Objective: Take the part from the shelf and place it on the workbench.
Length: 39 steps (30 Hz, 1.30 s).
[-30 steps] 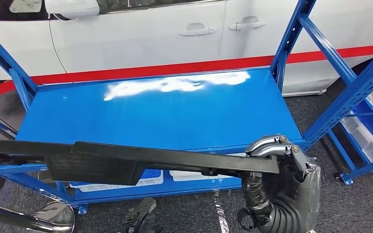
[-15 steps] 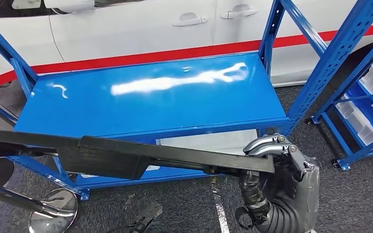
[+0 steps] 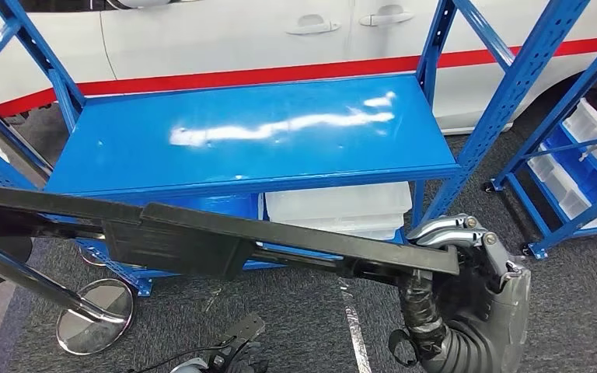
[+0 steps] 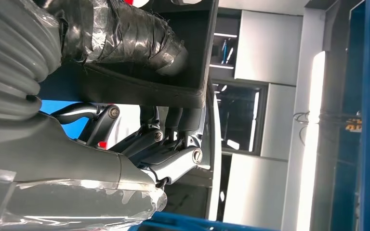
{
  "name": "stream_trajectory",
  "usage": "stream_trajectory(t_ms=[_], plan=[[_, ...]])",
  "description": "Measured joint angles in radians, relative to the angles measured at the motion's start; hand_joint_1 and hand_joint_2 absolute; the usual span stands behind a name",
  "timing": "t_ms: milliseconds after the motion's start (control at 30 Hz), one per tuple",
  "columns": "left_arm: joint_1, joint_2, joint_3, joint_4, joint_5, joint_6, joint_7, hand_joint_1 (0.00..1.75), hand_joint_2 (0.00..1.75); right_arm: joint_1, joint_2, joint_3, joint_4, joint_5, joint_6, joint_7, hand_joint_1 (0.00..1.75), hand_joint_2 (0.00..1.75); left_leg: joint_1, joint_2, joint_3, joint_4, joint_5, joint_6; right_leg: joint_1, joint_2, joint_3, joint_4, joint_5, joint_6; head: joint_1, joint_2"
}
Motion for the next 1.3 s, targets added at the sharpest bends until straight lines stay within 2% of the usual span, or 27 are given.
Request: stream_trajectory(t_ms=[33,67,133,200,267,300,333,400,433,467,533,633,700,767,800,833,867,900,967,1000,1033,1067,1100,1133,1167,1233,1300], plan=[[0.0,0.0,0.0,0.0,0.0,0.001,-0.002,0.0,1.75,0.0,0.0,0.0,0.0,0.0,0.0,0.0,1.75,1.75,0.004,0.001,-0.023,0.01,0.01,-0.007,-0.005,0.0,0.034,-0.019,0.028,0.006,0.0,0.0],[-0.001,0.001,0.0,0.0,0.0,0.002,-0.003,0.0,1.75,0.0,0.0,0.0,-0.001,0.0,0.0,0.0,1.75,1.75,0.007,0.001,-0.045,0.025,0.018,-0.015,-0.01,0.0,0.081,-0.068,0.039,0.014,0.0,0.0],[-0.003,0.003,0.0,0.0,0.0,0.005,-0.005,0.0,1.75,-0.001,0.001,0.0,-0.004,0.0,0.0,0.001,1.75,1.75,0.009,-0.001,-0.083,0.058,0.028,-0.029,-0.011,0.004,0.166,-0.185,0.01,0.012,0.001,0.0],[-0.004,0.005,0.0,0.0,-0.001,0.006,-0.006,0.0,1.75,-0.002,0.002,0.0,-0.007,0.0,0.0,0.001,1.75,1.75,0.01,-0.003,-0.099,0.073,0.041,-0.037,-0.002,0.006,0.186,-0.233,-0.015,-0.008,0.0,0.0],[-0.001,0.006,0.0,0.0,0.0,0.007,-0.008,0.0,1.75,-0.002,0.002,0.0,-0.008,0.0,-0.001,0.001,1.75,1.75,0.015,-0.004,-0.108,0.076,0.045,-0.043,-0.001,0.0,0.168,-0.231,0.002,-0.03,-0.001,0.0],[0.0,0.006,0.0,0.0,0.0,0.007,-0.012,0.0,1.75,-0.002,0.002,0.0,-0.008,-0.001,-0.003,0.001,1.75,1.75,0.018,-0.005,-0.116,0.089,0.021,-0.046,-0.001,-0.002,0.158,-0.232,0.013,-0.038,-0.003,0.0],[0.002,0.006,0.0,0.0,0.0,0.007,-0.016,0.0,1.75,-0.002,0.003,0.0,-0.008,-0.001,-0.004,0.0,1.75,1.75,0.019,-0.006,-0.127,0.121,-0.022,-0.05,-0.001,-0.003,0.146,-0.233,0.026,-0.045,-0.005,0.0],[0.004,0.006,0.0,0.0,0.002,0.01,-0.023,0.0,1.75,-0.002,0.003,0.0,-0.01,-0.006,-0.009,-0.002,1.75,1.75,0.02,-0.007,-0.149,0.237,-0.135,-0.055,0.002,-0.003,0.117,-0.235,0.054,-0.051,-0.009,0.0],[0.005,0.006,0.0,0.0,0.003,0.012,-0.026,0.0,1.75,-0.002,0.004,0.0,-0.01,-0.009,-0.011,-0.003,1.75,1.75,0.02,-0.007,-0.153,0.295,-0.171,-0.055,0.004,-0.003,0.101,-0.235,0.068,-0.053,-0.009,0.0],[0.005,0.006,0.0,0.0,0.006,0.015,-0.029,0.0,1.75,-0.002,0.004,0.0,-0.011,-0.012,-0.013,-0.004,1.75,1.75,0.019,-0.008,-0.147,0.334,-0.182,-0.053,0.006,-0.003,0.083,-0.234,0.08,-0.054,-0.009,0.0],[0.007,0.006,0.0,0.0,0.012,0.019,-0.034,0.0,1.75,-0.002,0.005,0.0,-0.011,-0.015,-0.017,-0.004,1.75,1.75,0.018,-0.008,-0.123,0.353,-0.165,-0.049,0.009,-0.003,0.062,-0.233,0.096,-0.054,-0.009,0.0],[0.008,0.006,0.0,0.0,0.014,0.02,-0.036,0.0,1.75,-0.002,0.005,0.0,-0.011,-0.015,-0.018,-0.005,1.75,1.75,0.017,-0.008,-0.107,0.343,-0.151,-0.047,0.01,-0.003,0.056,-0.233,0.101,-0.055,-0.009,0.0],[0.007,0.007,0.001,0.0,0.026,0.03,-0.053,0.0,1.75,-0.002,0.006,0.0,-0.01,-0.023,-0.027,-0.009,1.75,1.75,0.006,-0.009,-0.004,0.211,-0.133,-0.028,0.008,-0.005,0.047,-0.238,0.122,-0.049,-0.009,0.0],[0.007,0.009,0.004,0.0,0.039,0.045,-0.075,0.0,1.75,-0.002,0.009,0.0,-0.01,-0.046,-0.044,-0.022,1.75,1.75,-0.01,-0.01,0.104,0.046,-0.115,-0.001,0.003,-0.009,0.039,-0.259,0.162,-0.034,-0.01,0.0],[0.008,0.01,0.006,0.0,0.041,0.051,-0.08,0.0,1.75,-0.003,0.011,0.0,-0.009,-0.063,-0.052,-0.034,1.75,1.75,-0.01,-0.009,0.116,0.004,-0.107,0.004,0.002,-0.01,0.04,-0.27,0.175,-0.026,-0.007,0.0],[0.01,0.01,0.006,0.0,0.041,0.053,-0.081,0.0,1.75,-0.003,0.011,0.0,-0.008,-0.078,-0.056,-0.046,1.75,1.75,-0.008,-0.007,0.113,-0.012,-0.087,0.006,0.003,-0.009,0.038,-0.272,0.167,-0.022,-0.005,0.0],[0.012,0.01,0.007,0.0,0.04,0.057,-0.083,0.0,1.75,-0.004,0.011,0.0,-0.006,-0.094,-0.059,-0.058,1.75,1.75,-0.005,-0.006,0.107,-0.027,-0.066,0.007,0.005,-0.007,0.033,-0.258,0.138,-0.02,-0.002,0.0],[0.014,0.009,0.007,0.0,0.039,0.062,-0.084,0.0,1.75,-0.006,0.011,0.0,-0.004,-0.11,-0.059,-0.07,1.75,1.75,-0.001,-0.004,0.096,-0.034,-0.047,0.006,0.005,-0.004,0.023,-0.219,0.088,-0.018,0.001,0.0],[0.019,0.007,0.01,-0.001,0.04,0.077,-0.087,0.0,1.75,-0.009,0.011,0.0,0.002,-0.145,-0.054,-0.088,1.75,1.75,-0.001,-0.002,0.058,-0.03,-0.019,0.006,0.005,-0.002,-0.003,-0.096,-0.009,-0.012,0.004,0.0],[0.023,0.006,0.012,-0.002,0.042,0.085,-0.088,0.0,1.75,-0.009,0.011,0.0,0.006,-0.161,-0.049,-0.095,1.75,1.75,-0.001,-0.001,0.036,-0.024,-0.006,0.004,0.004,-0.002,-0.008,-0.038,-0.026,-0.008,0.005,0.0],[0.028,0.006,0.014,-0.002,0.043,0.093,-0.089,0.0,1.75,-0.009,0.011,0.0,0.01,-0.176,-0.043,-0.102,1.75,1.75,0.0,0.001,0.013,-0.017,0.005,0.0,0.002,-0.002,-0.001,-0.006,-0.015,-0.003,0.005,0.0],[0.033,0.006,0.015,-0.002,0.045,0.1,-0.09,0.0,1.75,-0.01,0.011,0.0,0.013,-0.188,-0.039,-0.108,1.75,1.75,0.003,0.002,-0.011,-0.007,0.016,-0.005,-0.001,-0.002,0.022,-0.007,0.01,0.002,0.005,0.0],[0.036,0.006,0.018,-0.002,0.047,0.105,-0.09,0.0,1.75,-0.01,0.011,0.0,0.016,-0.196,-0.036,-0.112,1.75,1.75,0.006,0.003,-0.035,0.006,0.024,-0.011,-0.005,-0.002,0.061,-0.04,0.035,0.008,0.005,0.0],[0.039,0.006,0.022,-0.003,0.048,0.108,-0.091,0.0,1.75,-0.011,0.011,0.0,0.019,-0.201,-0.034,-0.116,1.75,1.75,0.007,0.002,-0.059,0.023,0.031,-0.018,-0.008,-0.002,0.112,-0.1,0.035,0.014,0.005,0.0],[0.04,0.006,0.026,-0.003,0.049,0.11,-0.092,0.0,1.75,-0.013,0.012,0.0,0.021,-0.204,-0.034,-0.117,1.75,1.75,0.009,0.001,-0.079,0.041,0.036,-0.024,-0.007,0.001,0.153,-0.157,0.023,0.012,0.005,0.0],[0.042,0.008,0.03,-0.003,0.049,0.114,-0.093,0.0,1.75,-0.016,0.015,0.0,0.026,-0.209,-0.033,-0.118,1.75,1.75,0.008,-0.002,-0.103,0.064,0.049,-0.035,-0.002,0.004,0.188,-0.227,-0.014,-0.003,0.004,0.0],[0.048,0.008,0.032,-0.003,0.051,0.119,-0.093,0.0,1.75,-0.018,0.018,0.0,0.032,-0.221,-0.026,-0.126,1.75,1.75,0.012,-0.004,-0.108,0.065,0.064,-0.042,0.001,0.001,0.174,-0.232,-0.004,-0.029,0.004,0.0]])
